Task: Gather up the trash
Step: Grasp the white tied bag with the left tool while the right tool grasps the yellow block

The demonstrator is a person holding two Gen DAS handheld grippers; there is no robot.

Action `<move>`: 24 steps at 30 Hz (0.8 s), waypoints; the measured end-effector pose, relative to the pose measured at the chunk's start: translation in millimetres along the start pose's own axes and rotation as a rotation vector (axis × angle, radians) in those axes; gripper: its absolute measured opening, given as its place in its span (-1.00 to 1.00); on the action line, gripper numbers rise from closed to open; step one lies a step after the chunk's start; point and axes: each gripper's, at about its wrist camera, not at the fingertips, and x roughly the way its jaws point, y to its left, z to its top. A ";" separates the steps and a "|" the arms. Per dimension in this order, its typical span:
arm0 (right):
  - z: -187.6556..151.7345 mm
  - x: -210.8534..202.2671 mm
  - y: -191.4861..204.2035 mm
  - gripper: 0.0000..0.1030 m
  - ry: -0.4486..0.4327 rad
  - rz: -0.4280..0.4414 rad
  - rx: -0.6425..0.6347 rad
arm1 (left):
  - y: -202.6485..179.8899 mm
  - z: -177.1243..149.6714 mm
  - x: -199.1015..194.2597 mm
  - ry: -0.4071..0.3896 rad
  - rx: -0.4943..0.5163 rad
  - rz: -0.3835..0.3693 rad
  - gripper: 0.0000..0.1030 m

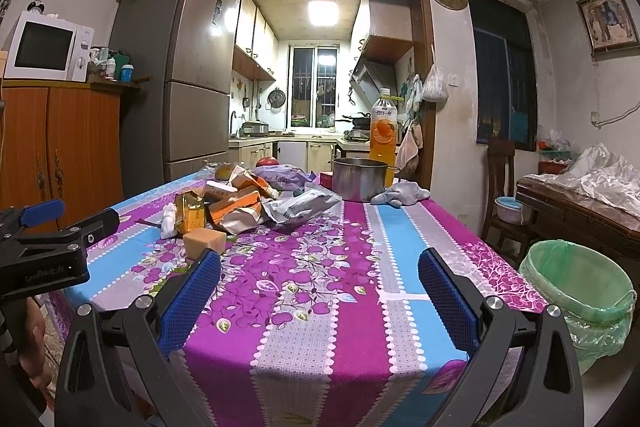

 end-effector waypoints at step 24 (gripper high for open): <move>43.0 218.4 100.1 0.55 0.492 0.724 -0.240 | 106.1 34.2 206.7 0.528 -0.099 -0.265 0.38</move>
